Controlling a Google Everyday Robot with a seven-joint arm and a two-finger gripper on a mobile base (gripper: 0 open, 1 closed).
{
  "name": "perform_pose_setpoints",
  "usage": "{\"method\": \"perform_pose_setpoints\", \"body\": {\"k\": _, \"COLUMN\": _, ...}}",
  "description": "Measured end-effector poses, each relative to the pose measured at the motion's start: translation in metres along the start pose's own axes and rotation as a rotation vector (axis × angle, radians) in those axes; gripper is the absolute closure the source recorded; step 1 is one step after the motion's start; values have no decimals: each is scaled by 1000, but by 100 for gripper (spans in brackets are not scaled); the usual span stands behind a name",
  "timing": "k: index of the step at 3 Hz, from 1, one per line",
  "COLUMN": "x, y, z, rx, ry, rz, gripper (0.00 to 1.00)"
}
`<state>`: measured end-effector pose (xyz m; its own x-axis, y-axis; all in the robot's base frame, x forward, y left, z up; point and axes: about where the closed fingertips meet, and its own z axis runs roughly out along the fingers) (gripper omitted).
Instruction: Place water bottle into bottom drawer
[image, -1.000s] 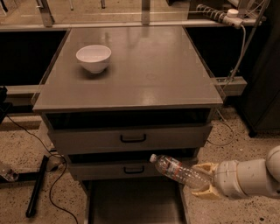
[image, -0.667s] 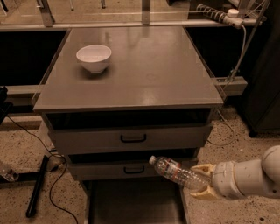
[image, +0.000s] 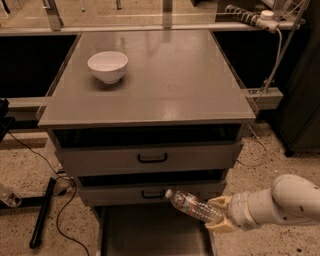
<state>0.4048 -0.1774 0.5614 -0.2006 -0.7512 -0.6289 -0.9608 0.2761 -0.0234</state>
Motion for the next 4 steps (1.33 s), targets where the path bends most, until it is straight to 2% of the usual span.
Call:
{"method": "perform_pose_setpoints", "body": {"k": 1, "x": 26, "y": -8, "z": 34, "rx": -16, "ry": -54, "rz": -9, "gripper": 100}}
{"method": "perform_pose_setpoints", "body": {"k": 2, "x": 58, "y": -14, "z": 64, "rx": -25, "ry": -118, "rz": 10, "gripper": 100}}
{"method": "perform_pose_setpoints", "body": {"k": 3, "x": 90, "y": -15, "z": 101, "rx": -73, "ry": -172, "rz": 86, "gripper": 100}}
{"method": "perform_pose_setpoints", "body": {"k": 4, "x": 90, "y": -15, "z": 101, "rx": -73, "ry": -172, "rz": 86, "gripper": 100}}
